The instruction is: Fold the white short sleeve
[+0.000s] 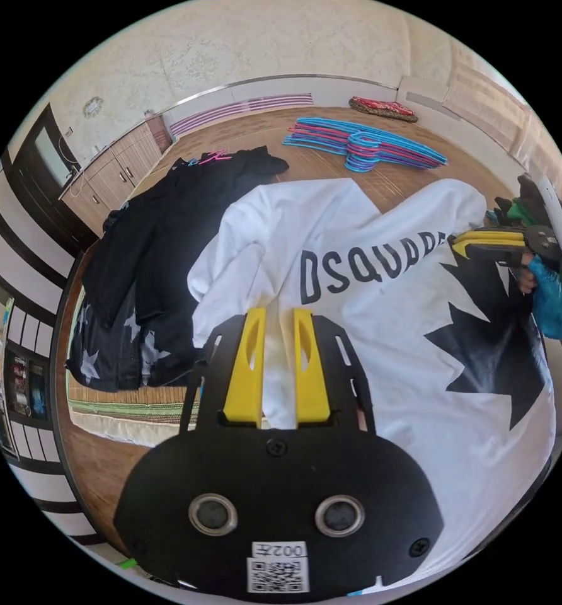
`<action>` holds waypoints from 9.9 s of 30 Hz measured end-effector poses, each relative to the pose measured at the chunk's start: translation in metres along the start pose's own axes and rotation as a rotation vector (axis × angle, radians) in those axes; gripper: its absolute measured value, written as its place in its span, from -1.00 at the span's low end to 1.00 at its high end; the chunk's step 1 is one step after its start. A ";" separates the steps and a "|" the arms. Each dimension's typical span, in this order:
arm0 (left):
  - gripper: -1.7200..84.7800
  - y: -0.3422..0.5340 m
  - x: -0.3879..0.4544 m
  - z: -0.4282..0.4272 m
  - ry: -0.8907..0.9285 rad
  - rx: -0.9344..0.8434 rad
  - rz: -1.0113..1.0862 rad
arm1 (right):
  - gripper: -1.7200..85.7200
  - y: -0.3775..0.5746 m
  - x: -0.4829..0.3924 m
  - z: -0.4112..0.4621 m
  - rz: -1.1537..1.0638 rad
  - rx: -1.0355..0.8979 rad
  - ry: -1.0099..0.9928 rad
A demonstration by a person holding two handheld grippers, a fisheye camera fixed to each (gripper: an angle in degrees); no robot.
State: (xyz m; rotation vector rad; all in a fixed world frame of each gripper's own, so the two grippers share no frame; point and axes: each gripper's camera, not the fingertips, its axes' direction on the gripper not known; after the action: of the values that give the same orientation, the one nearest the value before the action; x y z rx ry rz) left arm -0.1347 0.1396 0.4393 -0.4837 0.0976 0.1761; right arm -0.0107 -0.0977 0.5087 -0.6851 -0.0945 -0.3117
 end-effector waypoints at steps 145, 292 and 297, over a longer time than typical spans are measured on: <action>-0.90 0.207 -0.004 -0.275 0.071 0.064 0.104 | -0.78 0.213 -0.260 -0.221 -0.716 0.094 -0.576; -0.98 0.372 -0.086 -0.320 0.293 -0.033 0.221 | -0.97 0.567 -0.101 -0.148 0.399 0.222 0.155; -0.98 0.367 -0.094 -0.354 0.265 0.032 0.288 | -0.98 0.570 -0.106 -0.207 0.362 0.355 0.279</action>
State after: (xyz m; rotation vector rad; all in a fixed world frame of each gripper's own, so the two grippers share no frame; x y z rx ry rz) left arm -0.3148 0.2795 -0.0261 -0.4577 0.4297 0.3920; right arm 0.0636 0.2136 -0.0172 -0.2919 0.2341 -0.0362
